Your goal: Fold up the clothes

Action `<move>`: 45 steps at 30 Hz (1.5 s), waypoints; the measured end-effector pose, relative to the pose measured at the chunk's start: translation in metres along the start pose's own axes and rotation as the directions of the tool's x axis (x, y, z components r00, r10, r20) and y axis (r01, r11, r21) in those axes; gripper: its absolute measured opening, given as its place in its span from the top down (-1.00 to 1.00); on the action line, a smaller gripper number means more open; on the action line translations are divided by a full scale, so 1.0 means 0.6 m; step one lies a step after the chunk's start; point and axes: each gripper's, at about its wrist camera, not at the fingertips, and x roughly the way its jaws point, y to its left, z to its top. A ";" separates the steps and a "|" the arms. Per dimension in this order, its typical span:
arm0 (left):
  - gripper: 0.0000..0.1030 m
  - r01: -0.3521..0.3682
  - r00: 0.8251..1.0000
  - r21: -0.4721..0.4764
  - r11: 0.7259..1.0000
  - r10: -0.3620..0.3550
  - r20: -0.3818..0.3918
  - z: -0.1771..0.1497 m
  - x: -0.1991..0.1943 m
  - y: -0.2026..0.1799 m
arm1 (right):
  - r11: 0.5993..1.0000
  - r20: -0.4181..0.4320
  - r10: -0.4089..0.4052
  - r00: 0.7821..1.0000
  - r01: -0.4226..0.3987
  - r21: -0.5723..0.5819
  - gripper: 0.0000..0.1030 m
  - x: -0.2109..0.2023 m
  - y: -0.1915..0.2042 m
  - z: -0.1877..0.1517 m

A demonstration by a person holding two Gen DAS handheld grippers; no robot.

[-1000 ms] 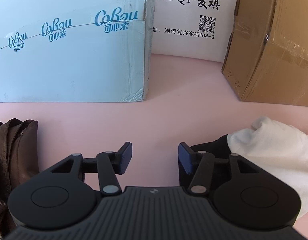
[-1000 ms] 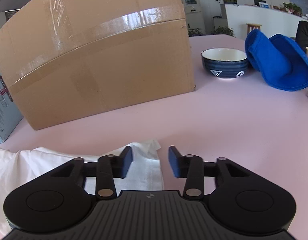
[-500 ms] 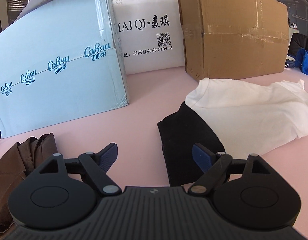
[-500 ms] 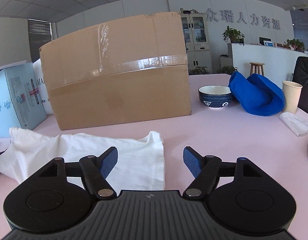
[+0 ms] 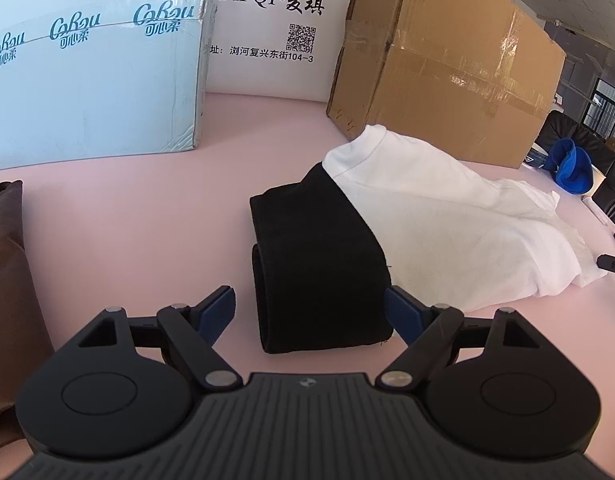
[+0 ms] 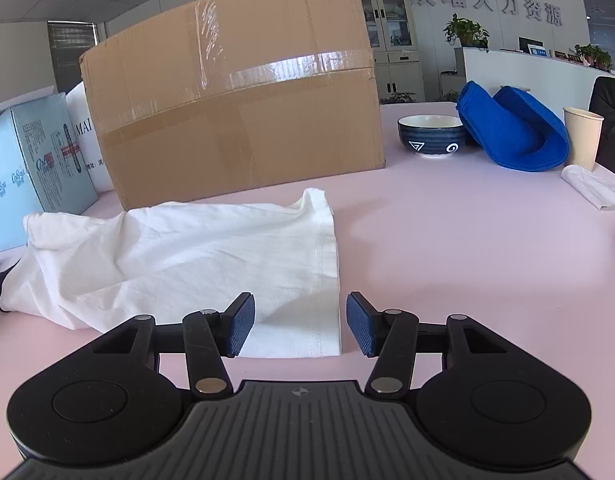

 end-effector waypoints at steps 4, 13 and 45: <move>-0.08 0.019 1.000 0.019 1.000 -0.019 -0.005 -0.002 -0.002 -0.011 | 0.999 -0.046 0.005 0.999 -0.004 0.035 0.32 0.012 -0.010 -0.002; 0.80 -0.028 0.999 0.040 0.999 0.027 0.034 0.002 -0.017 -0.030 | 0.999 -0.020 -0.014 1.000 0.015 0.048 0.90 0.004 -0.013 -0.003; -0.59 -0.199 0.960 0.173 0.965 0.156 0.232 0.035 -0.111 -0.017 | 0.978 0.037 -0.141 0.989 0.145 -0.152 -0.01 -0.026 -0.009 0.026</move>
